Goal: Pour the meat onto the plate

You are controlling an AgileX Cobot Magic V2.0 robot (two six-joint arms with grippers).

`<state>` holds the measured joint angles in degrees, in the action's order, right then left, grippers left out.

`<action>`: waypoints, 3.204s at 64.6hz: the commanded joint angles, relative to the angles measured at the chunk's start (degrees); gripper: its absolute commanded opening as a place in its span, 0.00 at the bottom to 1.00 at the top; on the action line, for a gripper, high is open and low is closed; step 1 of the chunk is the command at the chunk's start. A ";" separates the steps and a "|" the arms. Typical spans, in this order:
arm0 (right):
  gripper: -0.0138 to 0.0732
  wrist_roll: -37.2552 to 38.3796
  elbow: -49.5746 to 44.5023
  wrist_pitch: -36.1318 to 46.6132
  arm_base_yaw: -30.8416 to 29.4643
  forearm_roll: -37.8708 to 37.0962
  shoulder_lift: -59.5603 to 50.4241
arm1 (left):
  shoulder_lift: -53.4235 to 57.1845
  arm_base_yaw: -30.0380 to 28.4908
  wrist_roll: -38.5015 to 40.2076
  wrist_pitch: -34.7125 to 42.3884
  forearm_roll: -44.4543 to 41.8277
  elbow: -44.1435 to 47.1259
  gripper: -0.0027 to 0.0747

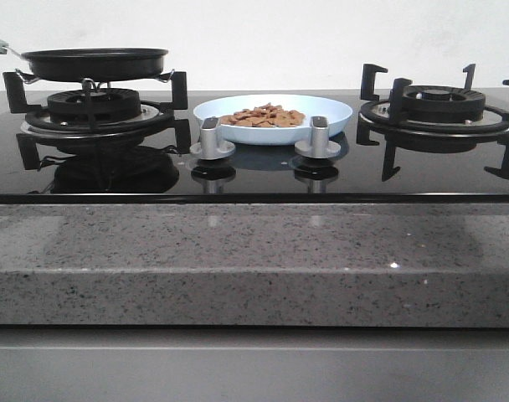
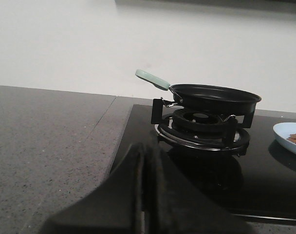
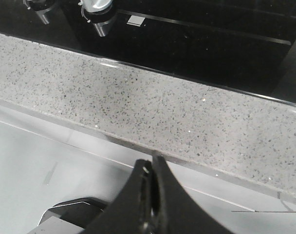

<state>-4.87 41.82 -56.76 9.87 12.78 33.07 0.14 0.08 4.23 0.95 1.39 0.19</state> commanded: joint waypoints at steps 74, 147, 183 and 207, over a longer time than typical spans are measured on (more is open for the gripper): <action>0.08 -0.68 -20.60 34.61 -6.96 -4.06 -18.96 | 0.96 0.37 -0.14 4.14 0.45 0.35 0.01; 0.08 -0.68 -43.04 58.18 -10.02 -3.65 -34.62 | 0.96 0.37 -0.14 4.14 0.45 0.35 0.01; 0.08 5.39 -43.04 63.50 -10.08 -12.43 -34.62 | 0.96 0.37 -0.14 4.14 0.45 0.35 0.01; 0.08 5.39 -43.04 63.32 -10.08 -12.78 -34.62 | 0.96 0.37 -0.14 4.14 0.45 0.35 0.01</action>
<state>0.54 -1.48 1.76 0.27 0.65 -0.59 0.14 0.08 4.11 0.63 1.39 0.19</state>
